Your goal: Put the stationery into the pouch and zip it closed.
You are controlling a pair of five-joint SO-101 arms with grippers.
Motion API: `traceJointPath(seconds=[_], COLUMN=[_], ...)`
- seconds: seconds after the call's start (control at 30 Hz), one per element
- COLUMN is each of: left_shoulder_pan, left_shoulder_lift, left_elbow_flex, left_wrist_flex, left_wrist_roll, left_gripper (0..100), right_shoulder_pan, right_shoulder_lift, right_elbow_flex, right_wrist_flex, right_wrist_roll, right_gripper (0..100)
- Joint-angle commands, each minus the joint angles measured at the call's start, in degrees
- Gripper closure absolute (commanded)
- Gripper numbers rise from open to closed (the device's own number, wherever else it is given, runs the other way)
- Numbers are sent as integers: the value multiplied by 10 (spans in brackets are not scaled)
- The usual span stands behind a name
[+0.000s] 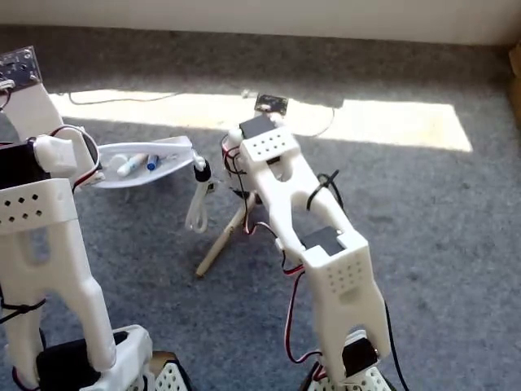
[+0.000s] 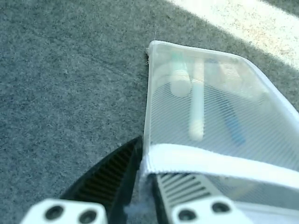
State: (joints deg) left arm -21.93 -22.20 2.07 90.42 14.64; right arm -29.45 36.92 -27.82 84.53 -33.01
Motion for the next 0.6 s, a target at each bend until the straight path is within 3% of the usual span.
traceJointPath(seconds=[0.0, 0.33, 0.57], left_shoulder_pan=[-7, 36, 72], left_shoulder_lift=[-10, -11, -11], left_elbow_flex=[-3, -6, -9], left_wrist_flex=[-13, -11, -12], left_wrist_roll=[-2, -1, 0], left_gripper=[993, 993, 993], right_shoulder_pan=[10, 36, 51], right_shoulder_lift=[-12, -13, -14], right_elbow_flex=[-65, -215, -262], right_wrist_flex=[41, 165, 166], right_wrist_roll=[-2, 0, 75], right_gripper=[967, 968, 981])
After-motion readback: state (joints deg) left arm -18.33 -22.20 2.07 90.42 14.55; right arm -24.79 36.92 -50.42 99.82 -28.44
